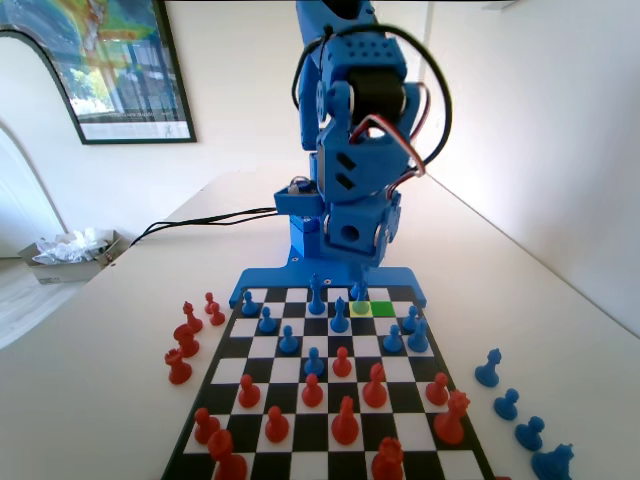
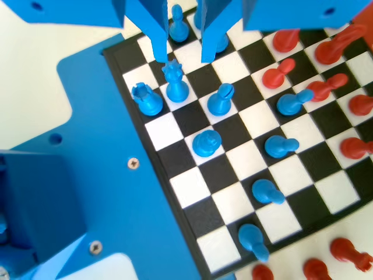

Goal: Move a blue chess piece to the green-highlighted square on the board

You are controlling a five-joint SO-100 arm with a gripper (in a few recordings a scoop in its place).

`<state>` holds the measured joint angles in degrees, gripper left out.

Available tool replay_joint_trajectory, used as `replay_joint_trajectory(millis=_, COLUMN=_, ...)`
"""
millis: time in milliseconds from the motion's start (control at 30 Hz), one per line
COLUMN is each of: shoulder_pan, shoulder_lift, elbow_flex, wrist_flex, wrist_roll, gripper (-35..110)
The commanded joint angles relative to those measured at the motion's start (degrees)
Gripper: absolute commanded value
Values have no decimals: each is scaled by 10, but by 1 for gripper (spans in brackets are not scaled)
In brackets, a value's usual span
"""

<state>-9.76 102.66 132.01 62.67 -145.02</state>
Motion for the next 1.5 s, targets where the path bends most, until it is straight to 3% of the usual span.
replay_joint_trajectory(millis=0, shoulder_pan=-5, shoulder_lift=27, elbow_flex=-18, wrist_flex=-14, wrist_roll=-10, gripper=9)
replay_joint_trajectory(millis=267, shoulder_pan=-14, shoulder_lift=25, elbow_flex=66, wrist_flex=-104, wrist_roll=-10, gripper=9)
replay_joint_trajectory(millis=600, shoulder_pan=-38, shoulder_lift=25, elbow_flex=65, wrist_flex=-96, wrist_roll=13, gripper=9)
replay_joint_trajectory(millis=1467, shoulder_pan=-44, shoulder_lift=-6, elbow_flex=140, wrist_flex=-222, wrist_roll=9, gripper=9)
